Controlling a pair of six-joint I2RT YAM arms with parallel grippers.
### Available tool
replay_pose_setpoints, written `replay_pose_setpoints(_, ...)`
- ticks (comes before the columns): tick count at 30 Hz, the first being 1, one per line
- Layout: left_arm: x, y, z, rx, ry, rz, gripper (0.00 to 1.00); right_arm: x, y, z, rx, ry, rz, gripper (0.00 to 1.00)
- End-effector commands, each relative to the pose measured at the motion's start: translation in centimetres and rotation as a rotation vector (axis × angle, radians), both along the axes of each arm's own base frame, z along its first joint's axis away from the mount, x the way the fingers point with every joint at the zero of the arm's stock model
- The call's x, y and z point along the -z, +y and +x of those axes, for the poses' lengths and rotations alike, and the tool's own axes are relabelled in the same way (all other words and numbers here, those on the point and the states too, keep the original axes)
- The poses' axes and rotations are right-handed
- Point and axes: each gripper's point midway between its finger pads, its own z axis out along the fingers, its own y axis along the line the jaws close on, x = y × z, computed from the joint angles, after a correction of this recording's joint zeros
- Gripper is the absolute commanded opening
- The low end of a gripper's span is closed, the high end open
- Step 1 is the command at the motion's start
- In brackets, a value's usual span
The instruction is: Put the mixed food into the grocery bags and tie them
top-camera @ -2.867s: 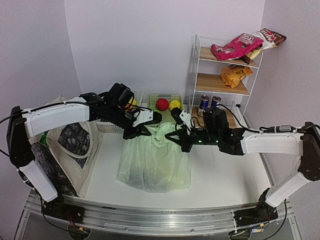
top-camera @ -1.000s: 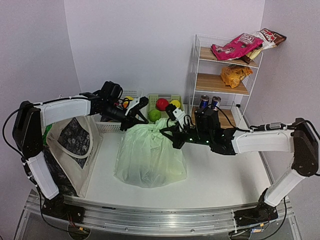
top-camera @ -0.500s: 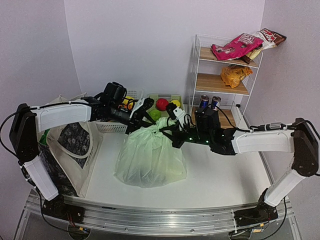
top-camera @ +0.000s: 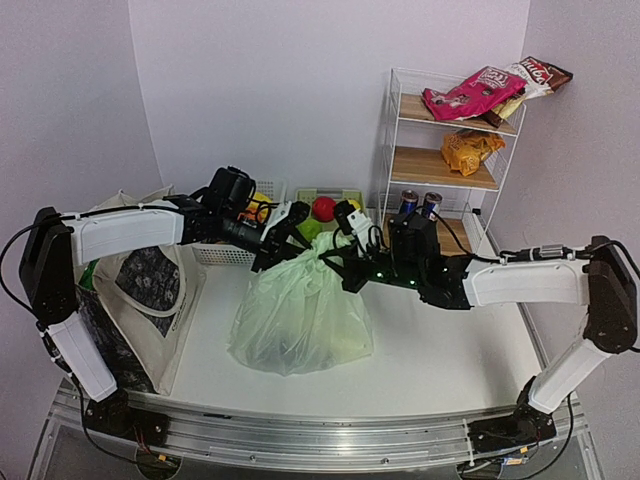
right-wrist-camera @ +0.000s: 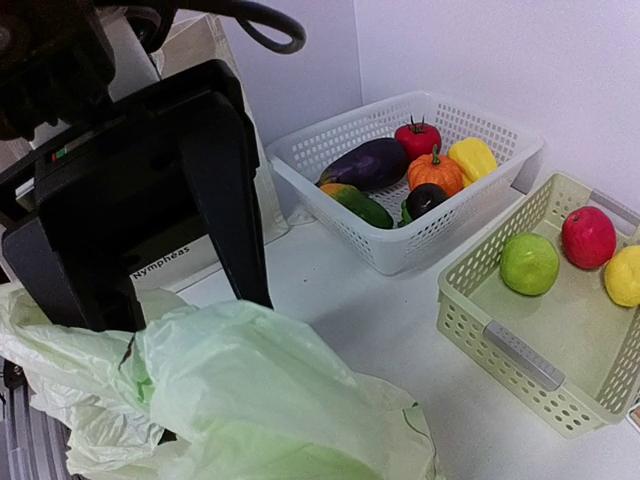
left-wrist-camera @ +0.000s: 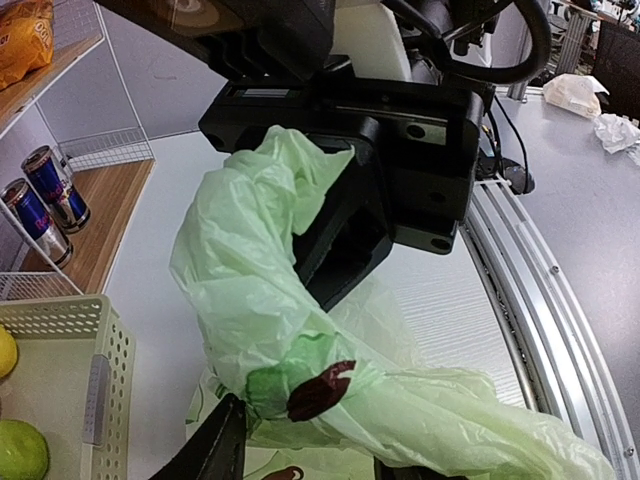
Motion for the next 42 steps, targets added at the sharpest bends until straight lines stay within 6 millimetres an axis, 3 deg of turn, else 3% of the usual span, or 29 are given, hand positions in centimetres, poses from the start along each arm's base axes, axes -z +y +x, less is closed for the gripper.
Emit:
replay_pose_setpoints(1, -1.2, -0.6, 0.1, -0.020, -0.008, -0.015, 0.36, -3.5, 0.8, 0.5, 0.022, -0.044, 0.079, 0.00)
replay_pose_setpoints(6, -0.7, -0.3, 0.4, -0.046, -0.012, 0.017, 0.07, -3.3, 0.5, 0.4, 0.025, -0.042, 0.072, 0.00)
replay_pose_setpoints(8, -0.5, -0.2, 0.7, -0.066, -0.014, 0.038, 0.00, -3.2, 0.5, 0.5, 0.028, -0.044, 0.069, 0.00)
replay_pose_setpoints(15, -0.6, -0.3, 2.1, -0.129, 0.010, 0.082, 0.00, -3.4, 0.5, 0.3, 0.019, -0.044, 0.066, 0.00)
replay_pose_setpoints(20, -0.3, 0.2, 2.9, -0.155, -0.050, 0.114, 0.00, -2.9, 0.0, -0.8, -0.022, -0.042, 0.019, 0.01)
replay_pose_setpoints(22, -0.1, 0.2, 2.7, -0.141, -0.059, 0.120, 0.00, -3.1, -0.3, -1.6, -0.057, -0.044, -0.025, 0.16)
replay_pose_setpoints(25, -0.5, 0.1, 2.4, -0.123, -0.071, 0.102, 0.00, -3.6, -1.1, -2.3, -0.073, -0.050, -0.059, 0.47)
replay_pose_setpoints(29, -0.7, 0.2, 2.4, -0.112, -0.095, 0.098, 0.00, -4.1, -2.6, -3.7, -0.097, -0.057, -0.119, 0.68)
replay_pose_setpoints(32, -0.9, 0.3, 2.2, -0.106, -0.107, 0.097, 0.00, -4.2, -4.1, -4.8, -0.108, -0.042, -0.181, 0.66)
replay_pose_setpoints(35, -0.8, 0.4, 2.0, -0.096, -0.113, 0.096, 0.00, -4.8, -5.5, -5.6, -0.102, -0.052, -0.207, 0.47)
replay_pose_setpoints(38, -0.7, 0.4, 1.9, -0.091, -0.116, 0.097, 0.00, -5.8, -6.3, -5.7, -0.087, -0.091, -0.213, 0.36)
replay_pose_setpoints(40, -0.8, 0.4, 1.9, -0.090, -0.121, 0.097, 0.00, -6.5, -6.3, -5.6, -0.085, -0.107, -0.214, 0.36)
replay_pose_setpoints(42, -0.8, 0.4, 2.0, -0.089, -0.122, 0.098, 0.00, -6.9, -5.9, -5.5, -0.097, -0.112, -0.213, 0.43)
